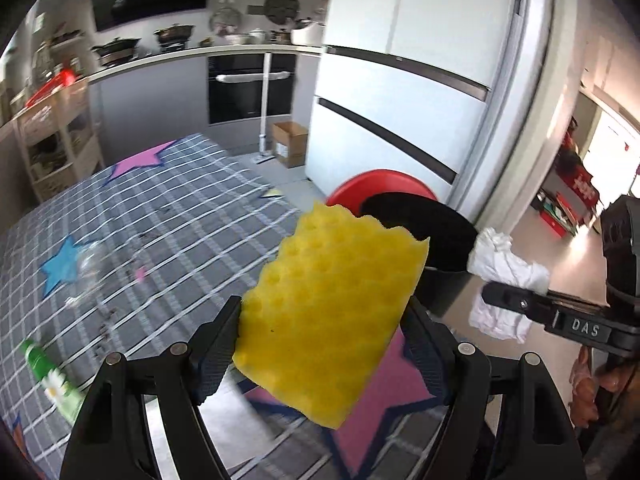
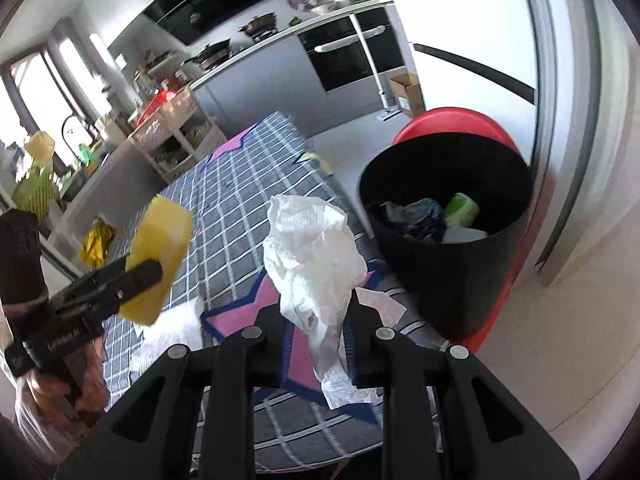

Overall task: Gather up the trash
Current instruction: 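Carry the yellow sponge and white tissue over the black bin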

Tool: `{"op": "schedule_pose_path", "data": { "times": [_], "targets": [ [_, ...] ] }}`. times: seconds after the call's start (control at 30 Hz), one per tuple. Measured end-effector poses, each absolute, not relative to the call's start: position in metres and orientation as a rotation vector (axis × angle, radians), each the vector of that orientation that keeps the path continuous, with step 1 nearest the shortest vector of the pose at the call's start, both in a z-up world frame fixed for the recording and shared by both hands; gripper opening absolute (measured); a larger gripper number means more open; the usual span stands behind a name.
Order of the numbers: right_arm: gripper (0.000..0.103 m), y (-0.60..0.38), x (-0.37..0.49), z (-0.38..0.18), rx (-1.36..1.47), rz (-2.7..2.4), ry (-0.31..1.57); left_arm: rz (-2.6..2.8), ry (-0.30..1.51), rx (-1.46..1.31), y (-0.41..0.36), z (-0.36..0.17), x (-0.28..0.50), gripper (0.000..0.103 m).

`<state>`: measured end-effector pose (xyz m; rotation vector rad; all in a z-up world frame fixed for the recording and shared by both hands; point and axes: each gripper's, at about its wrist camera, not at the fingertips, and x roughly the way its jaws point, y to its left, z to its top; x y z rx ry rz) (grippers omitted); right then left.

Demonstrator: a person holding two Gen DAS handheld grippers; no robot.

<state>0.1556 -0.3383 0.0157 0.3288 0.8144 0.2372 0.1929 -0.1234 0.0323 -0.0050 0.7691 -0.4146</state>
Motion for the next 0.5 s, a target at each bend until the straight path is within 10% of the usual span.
{"op": "schedule_pose_path", "data": {
  "times": [0.5],
  "targets": [
    [0.022, -0.419, 0.198, 0.011, 0.456, 0.158, 0.774, -0.514, 0.826, 0.130, -0.260, 0.015, 0.274, 0.103]
  ]
}}
